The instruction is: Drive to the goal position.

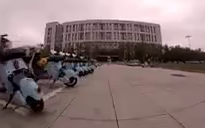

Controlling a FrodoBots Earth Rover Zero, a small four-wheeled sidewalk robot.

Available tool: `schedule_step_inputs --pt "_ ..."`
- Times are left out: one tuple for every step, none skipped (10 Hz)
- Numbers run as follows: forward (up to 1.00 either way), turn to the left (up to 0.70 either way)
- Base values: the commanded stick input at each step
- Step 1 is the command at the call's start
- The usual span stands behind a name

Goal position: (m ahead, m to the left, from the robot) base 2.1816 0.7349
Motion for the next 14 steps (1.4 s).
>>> schedule_step_inputs --pt "0.7 0.35" --pt "0.7 0.35" --pt "0.7 0.35" --pt "0.7 0.35" --pt "0.7 0.35" --pt "0.7 0.35" --pt "0.7 0.35" --pt "0.7 0.35" --pt "0.7 0.35" --pt "0.7 0.35" --pt "0.7 0.35" --pt "0.7 0.35" --pt "0.7 0.35" --pt "0.7 0.35"
